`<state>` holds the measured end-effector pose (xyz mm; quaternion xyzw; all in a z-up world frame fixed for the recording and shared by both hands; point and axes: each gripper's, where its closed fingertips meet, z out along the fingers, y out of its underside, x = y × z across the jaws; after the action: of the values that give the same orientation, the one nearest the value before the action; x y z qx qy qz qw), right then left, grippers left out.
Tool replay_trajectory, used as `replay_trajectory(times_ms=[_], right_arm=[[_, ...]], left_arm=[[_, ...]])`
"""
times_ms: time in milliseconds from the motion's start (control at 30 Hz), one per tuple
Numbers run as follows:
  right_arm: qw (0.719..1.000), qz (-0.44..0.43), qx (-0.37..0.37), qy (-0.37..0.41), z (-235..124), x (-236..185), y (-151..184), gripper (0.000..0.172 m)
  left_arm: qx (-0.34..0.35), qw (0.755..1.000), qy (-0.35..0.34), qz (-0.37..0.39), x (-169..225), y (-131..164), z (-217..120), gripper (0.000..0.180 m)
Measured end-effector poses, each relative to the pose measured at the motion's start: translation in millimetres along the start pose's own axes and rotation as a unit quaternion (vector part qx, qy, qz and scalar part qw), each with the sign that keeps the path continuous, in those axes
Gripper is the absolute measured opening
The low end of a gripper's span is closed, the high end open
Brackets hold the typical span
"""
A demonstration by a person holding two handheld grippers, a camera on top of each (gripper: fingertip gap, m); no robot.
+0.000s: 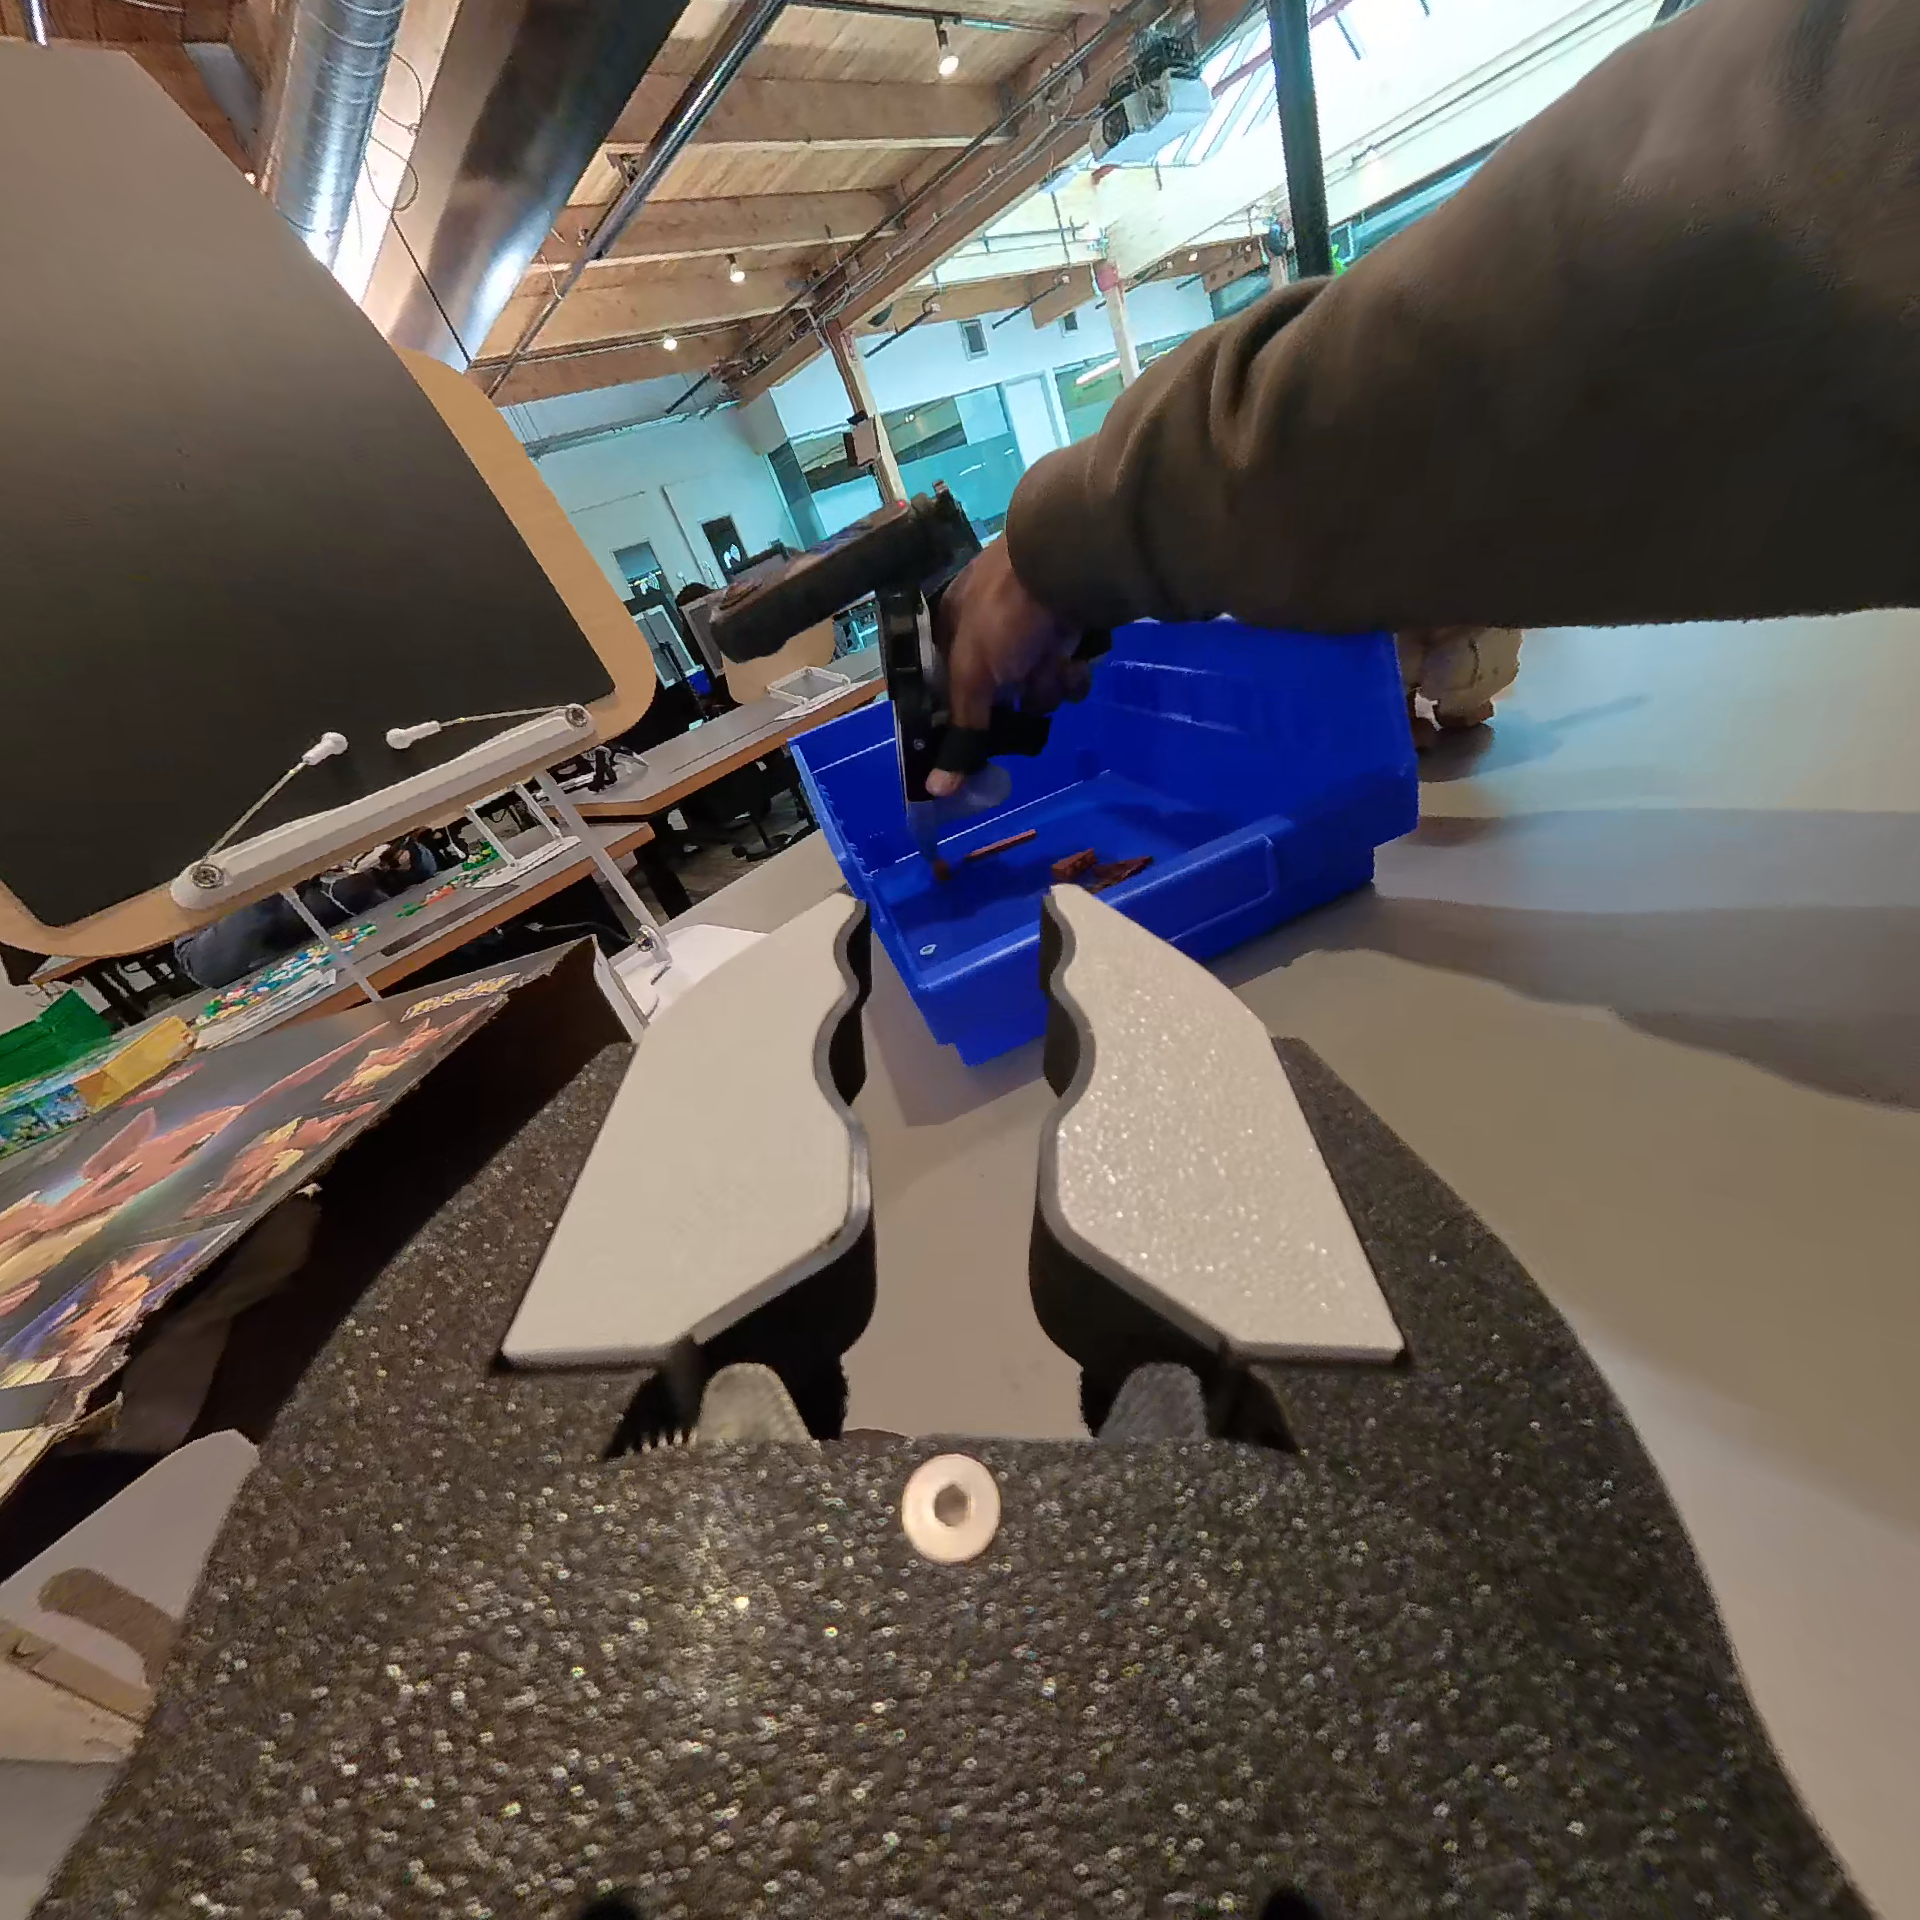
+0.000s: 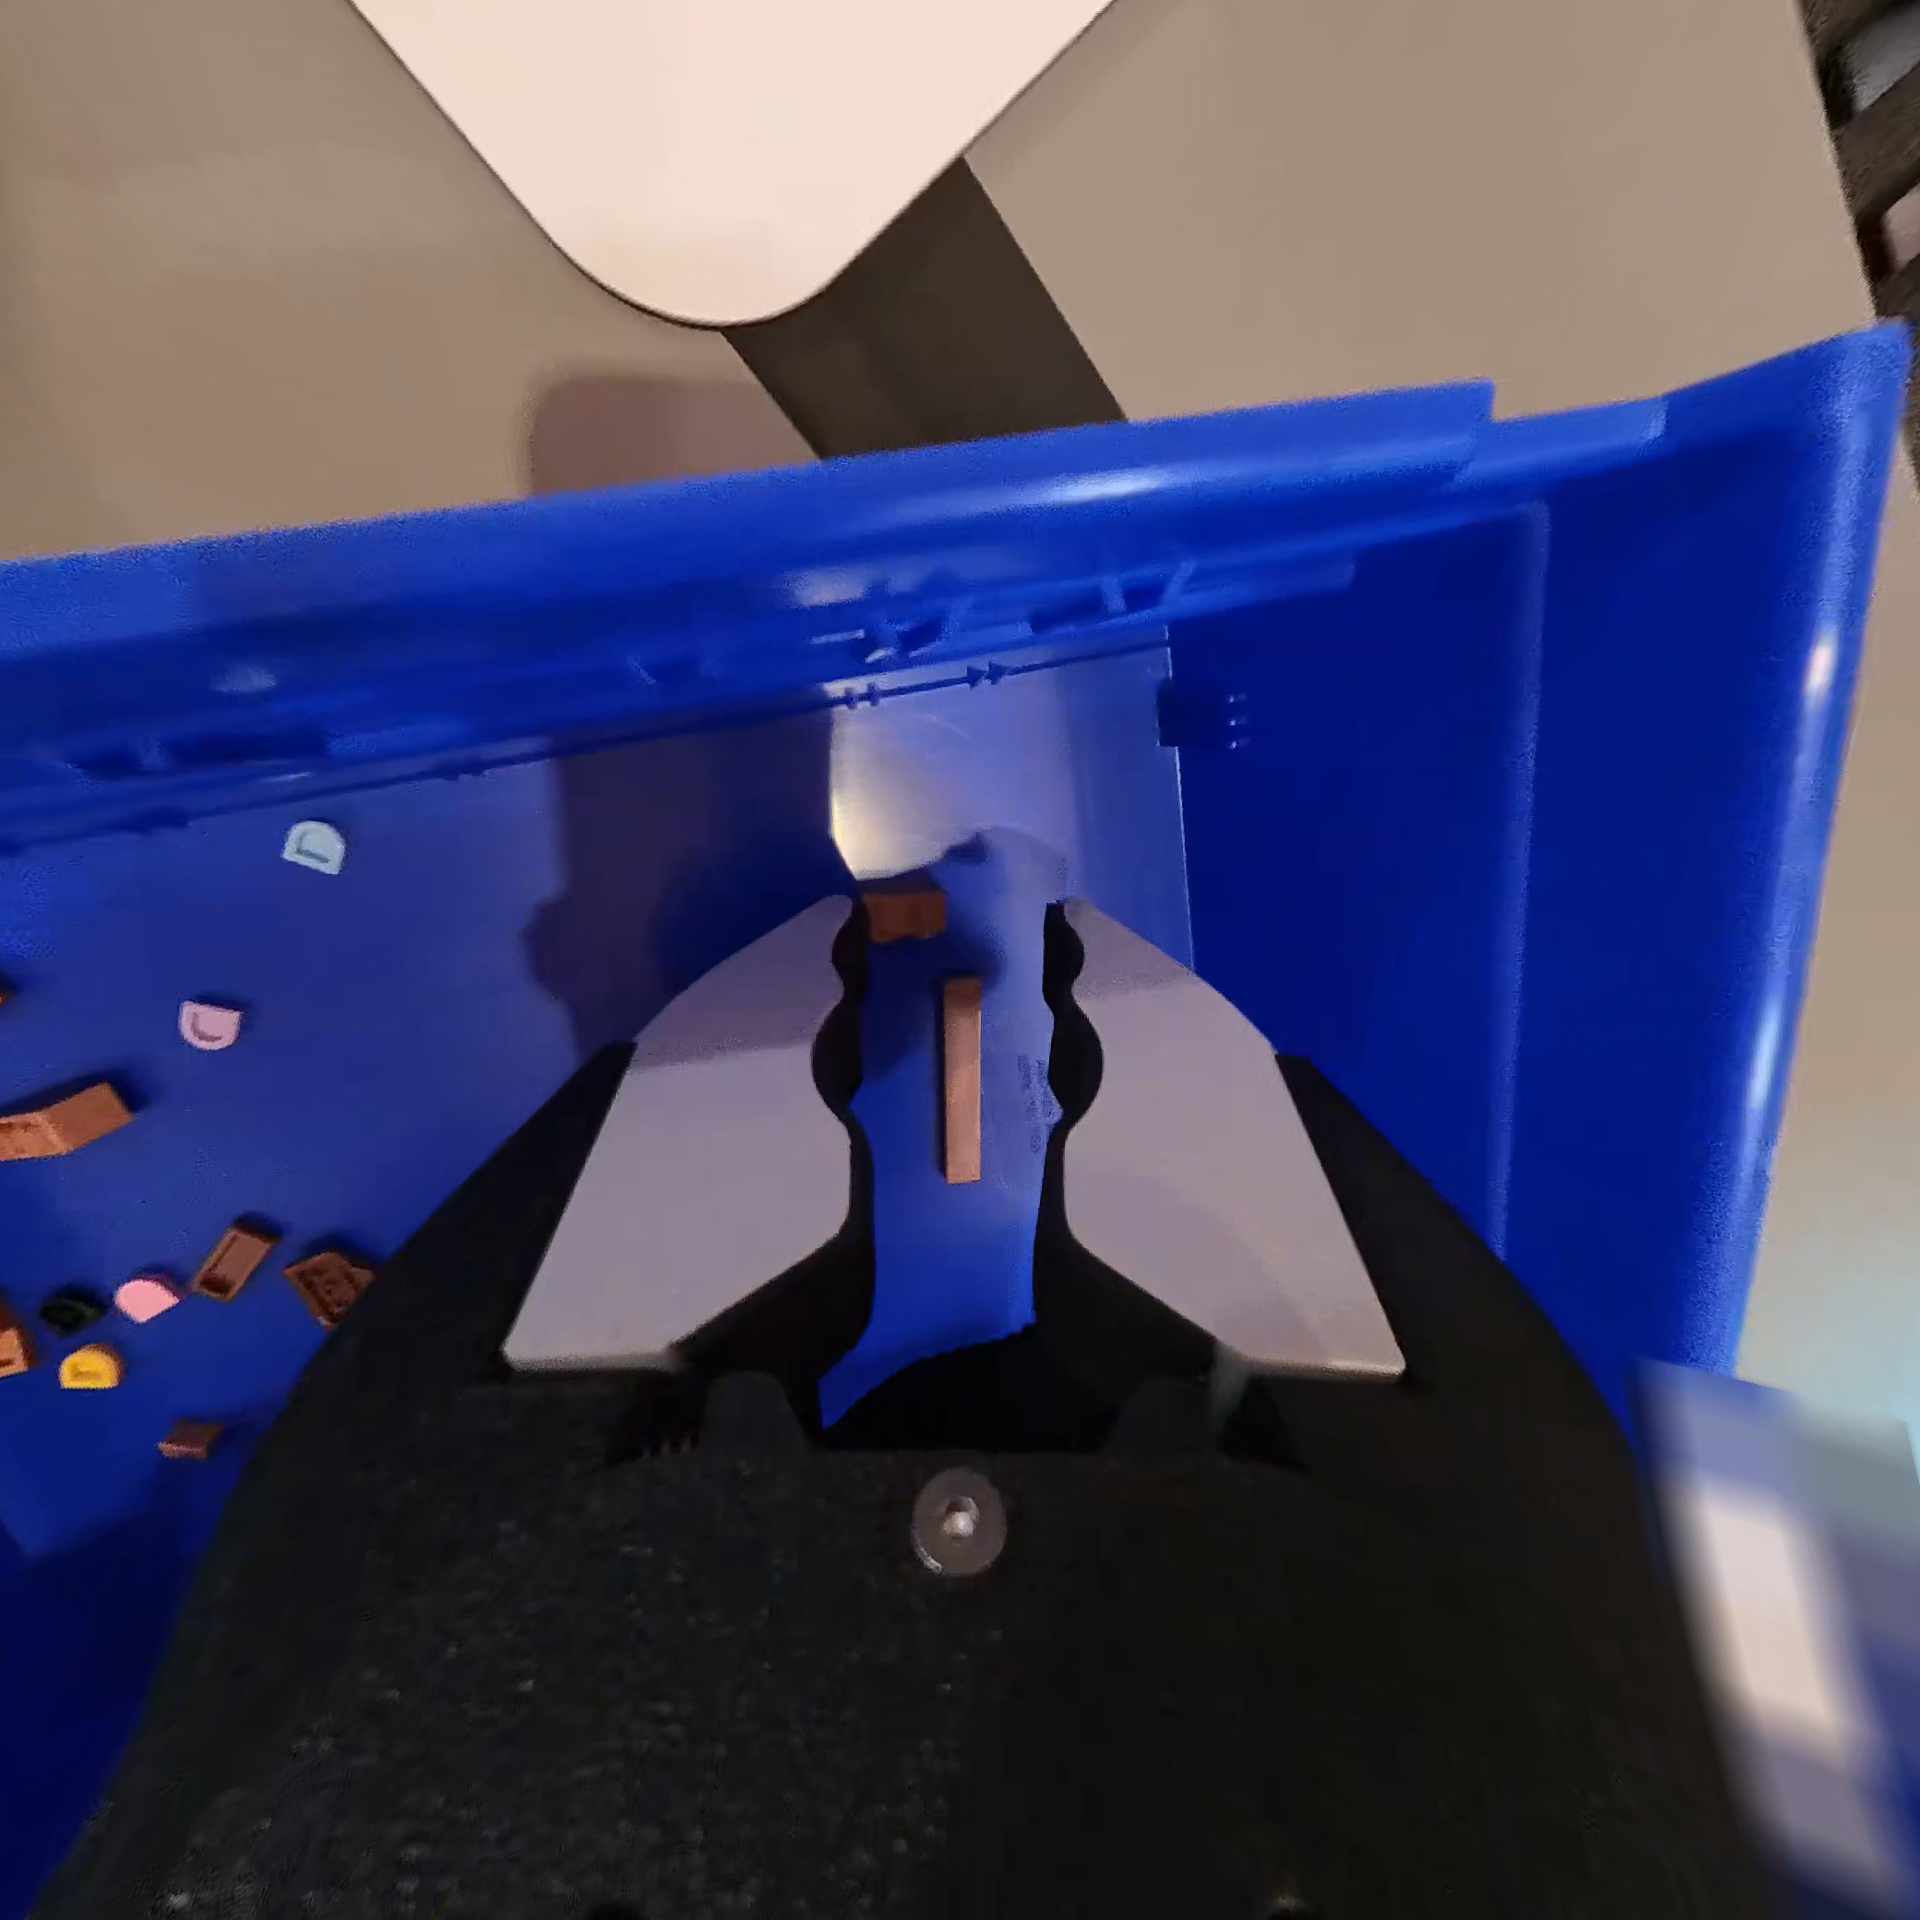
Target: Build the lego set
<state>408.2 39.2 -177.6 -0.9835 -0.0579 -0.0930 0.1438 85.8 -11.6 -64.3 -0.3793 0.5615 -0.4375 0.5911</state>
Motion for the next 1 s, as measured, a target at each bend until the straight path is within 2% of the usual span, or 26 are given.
replay_trajectory(times_ms=[100,167,267,333,433,533,633,700,833,967,1000], right_arm=[[1.0,0.0,-0.007,-0.004,9.6,-3.9,6.4,0.031],[1.0,0.002,0.006,-0.001,11.4,-6.6,2.8,0.017],[1.0,-0.002,-0.008,-0.003,10.9,-12.2,5.6,0.017],[0.999,-0.022,-0.022,0.007,1.0,-15.1,5.6,0.017],[0.999,-0.025,0.037,-0.001,-39.4,-31.8,-10.7,0.017],[0.989,-0.074,0.124,-0.045,-92.3,-101.2,-17.9,0.016],[0.966,-0.17,0.172,-0.095,-132.6,-191.7,9.9,0.016],[0.943,-0.226,0.194,-0.147,-146.9,-256.6,38.5,0.016],[0.925,-0.283,0.179,-0.182,-134.3,-340.0,85.8,0.016],[0.933,-0.298,0.121,-0.164,-95.8,-362.3,106.7,0.016],[0.933,-0.293,0.128,-0.168,-95.0,-363.9,103.5,0.016]], left_arm=[[0.001,1.0,0.0,0.006,1.9,-1.3,0.0,0.03],[0.001,1.0,0.001,0.01,4.2,-1.5,0.4,0.03],[-0.005,1.0,0.0,0.017,7.2,1.7,0.7,0.03],[-0.007,1.0,-0.001,0.017,7.3,2.9,0.6,0.03],[-0.009,1.0,-0.009,0.013,3.1,3.5,0.1,0.03],[-0.016,1.0,-0.019,0.001,-3.5,7.0,-0.2,0.03],[-0.022,0.999,-0.026,-0.009,-8.3,10.8,-0.2,0.03],[-0.024,0.999,-0.031,-0.012,-10.5,11.5,-0.2,0.03],[-0.02,0.999,-0.034,-0.002,-9.6,9.1,0.0,0.03],[-0.02,0.999,-0.042,0.018,-9.4,8.6,-0.4,0.03],[-0.021,0.999,-0.045,0.022,-10.1,8.9,-0.8,0.03]])
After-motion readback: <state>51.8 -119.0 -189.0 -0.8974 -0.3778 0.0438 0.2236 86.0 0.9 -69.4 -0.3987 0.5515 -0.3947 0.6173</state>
